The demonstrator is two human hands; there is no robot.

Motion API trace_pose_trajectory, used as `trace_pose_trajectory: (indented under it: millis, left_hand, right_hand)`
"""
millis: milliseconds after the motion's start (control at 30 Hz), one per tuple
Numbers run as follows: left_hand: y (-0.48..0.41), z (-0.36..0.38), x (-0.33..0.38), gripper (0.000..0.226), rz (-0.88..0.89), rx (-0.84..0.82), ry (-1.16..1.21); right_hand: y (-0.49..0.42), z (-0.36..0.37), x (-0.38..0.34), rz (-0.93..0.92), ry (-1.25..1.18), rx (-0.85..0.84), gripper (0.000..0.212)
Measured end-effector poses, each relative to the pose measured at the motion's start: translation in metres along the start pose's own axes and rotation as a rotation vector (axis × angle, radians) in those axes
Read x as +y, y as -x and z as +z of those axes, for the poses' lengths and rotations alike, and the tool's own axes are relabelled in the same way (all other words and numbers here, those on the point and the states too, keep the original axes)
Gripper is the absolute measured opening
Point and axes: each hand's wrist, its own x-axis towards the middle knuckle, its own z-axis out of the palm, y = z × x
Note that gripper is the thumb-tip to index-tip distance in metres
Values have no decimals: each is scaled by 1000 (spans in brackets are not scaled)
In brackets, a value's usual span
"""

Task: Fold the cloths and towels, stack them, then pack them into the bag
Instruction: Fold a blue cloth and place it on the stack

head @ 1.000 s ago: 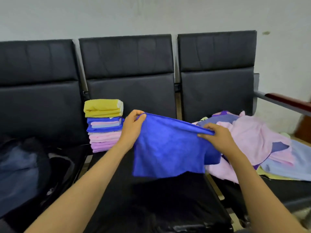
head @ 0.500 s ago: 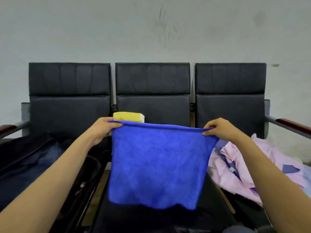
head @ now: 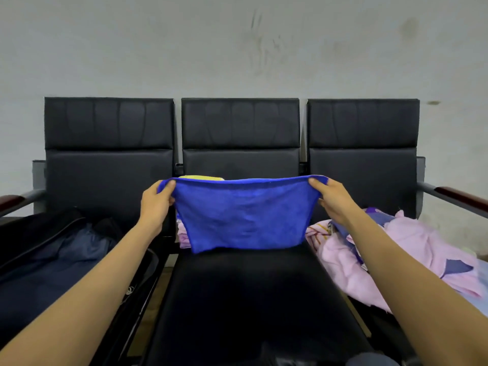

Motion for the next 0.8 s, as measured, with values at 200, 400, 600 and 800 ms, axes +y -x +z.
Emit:
trace_pose_trajectory:
  millis: [200,400,600,800]
  left_hand:
    - [32,-31,-41,13,-110,-69,-75]
    - [72,-48,-102,14,-533,-327,-272]
    - [82,-38,-150,16,-677,-432,-435]
    - [51,-19,-178,21,-616,-334,-479]
  right_hand:
    - [12,-22,41,245,10,-210,23]
    - [50,-43,116,683,216,-381,22]
    - [76,-39,181,886,393,-433,8]
    - [49,-26,185,809,489,-294,8]
